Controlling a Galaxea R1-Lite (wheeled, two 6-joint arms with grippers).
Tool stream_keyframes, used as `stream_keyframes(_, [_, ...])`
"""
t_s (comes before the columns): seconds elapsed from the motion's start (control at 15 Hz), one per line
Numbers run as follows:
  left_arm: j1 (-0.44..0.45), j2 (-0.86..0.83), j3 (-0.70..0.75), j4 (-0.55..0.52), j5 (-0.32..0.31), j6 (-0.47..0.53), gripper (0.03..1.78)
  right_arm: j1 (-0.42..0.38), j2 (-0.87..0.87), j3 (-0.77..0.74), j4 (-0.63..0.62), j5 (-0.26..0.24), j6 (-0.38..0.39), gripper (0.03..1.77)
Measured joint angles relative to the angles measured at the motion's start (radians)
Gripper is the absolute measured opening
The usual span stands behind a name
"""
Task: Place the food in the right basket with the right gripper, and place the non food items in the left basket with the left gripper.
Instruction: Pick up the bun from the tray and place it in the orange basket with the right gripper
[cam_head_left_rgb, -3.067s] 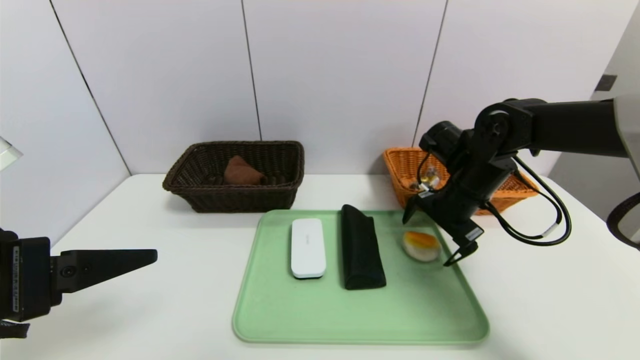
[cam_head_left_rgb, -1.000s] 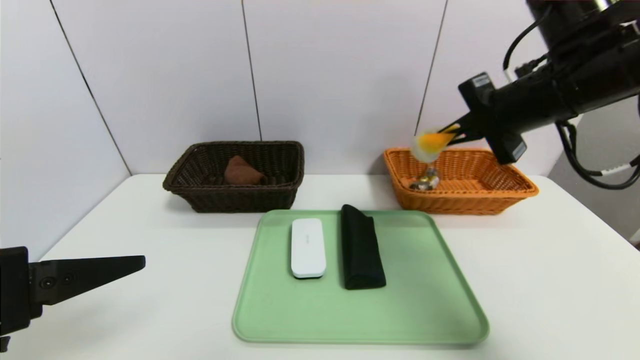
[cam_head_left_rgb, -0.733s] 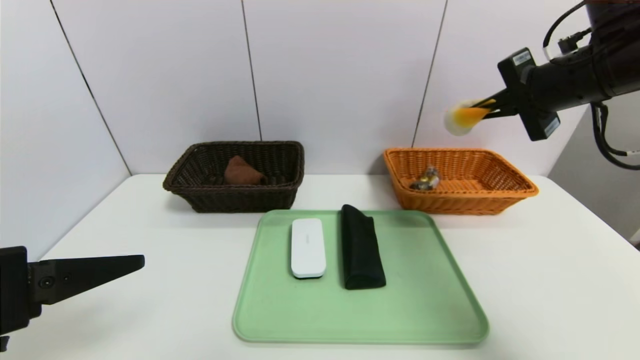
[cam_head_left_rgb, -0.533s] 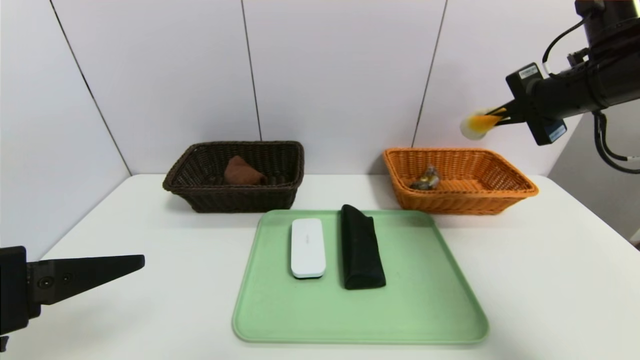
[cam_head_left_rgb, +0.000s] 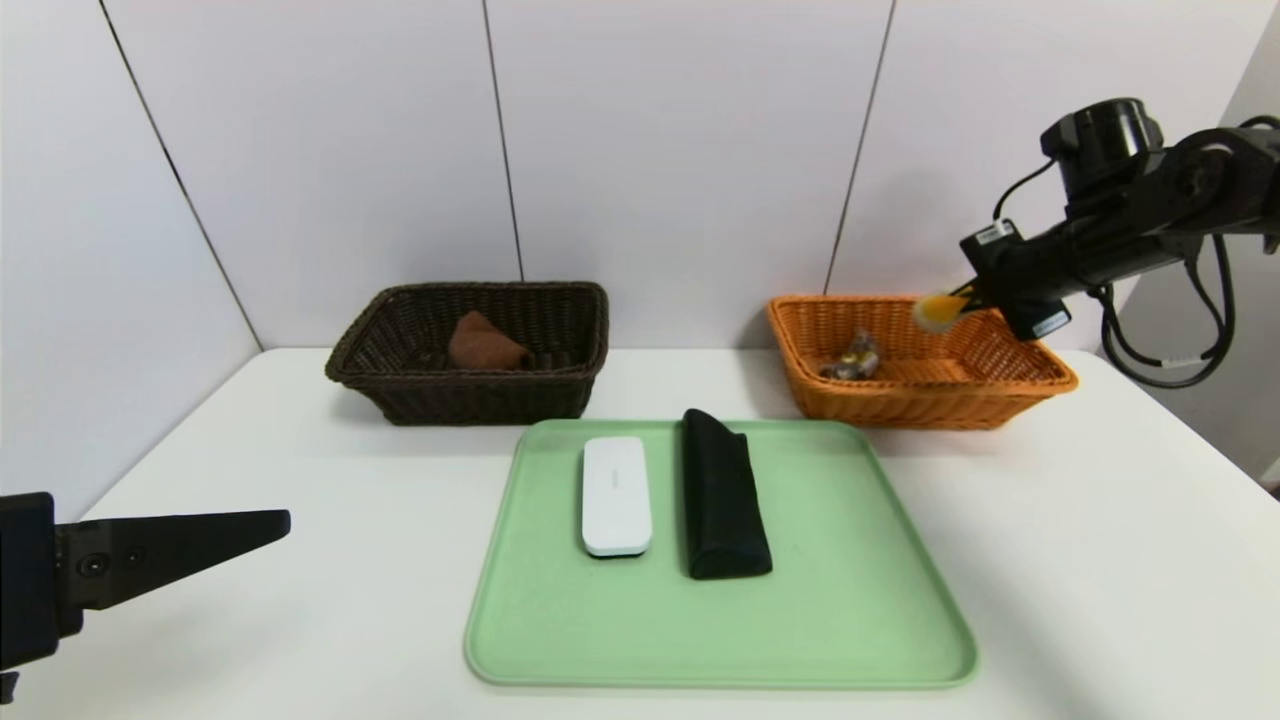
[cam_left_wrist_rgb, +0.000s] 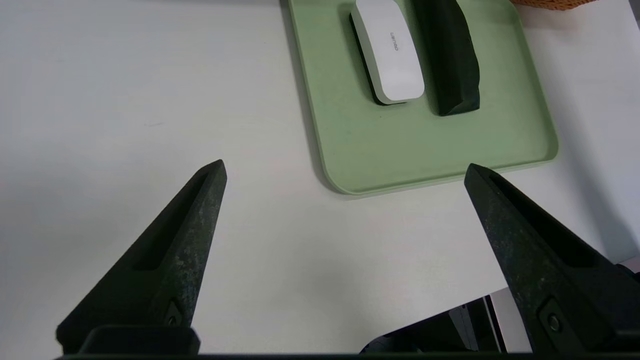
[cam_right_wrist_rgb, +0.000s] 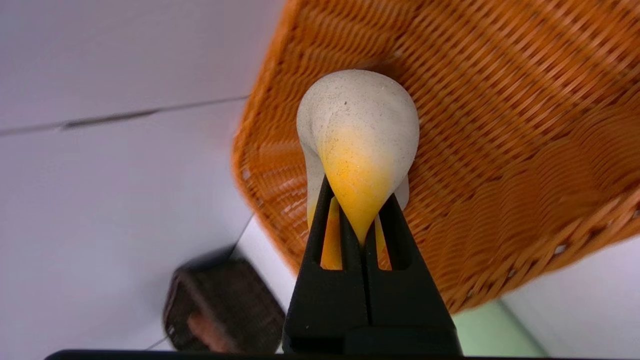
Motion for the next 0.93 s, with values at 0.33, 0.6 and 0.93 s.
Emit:
stream_keyframes(0.33, [0.0, 0.003, 0.001, -0.001, 0.0, 0.0, 1.69, -0.008, 0.092, -0.001, -0.007, -0.042, 0.007, 0.06])
stream_keyframes(0.6, [0.0, 0.004, 0.002, -0.001, 0.0, 0.001, 1.69, -0.011, 0.132, -0.003, -0.034, -0.05, 0.003, 0.06])
stream_keyframes(0.93, [0.0, 0.008, 0.003, -0.003, 0.0, 0.001, 1.69, -0.012, 0.153, -0.005, -0.068, -0.056, 0.001, 0.61])
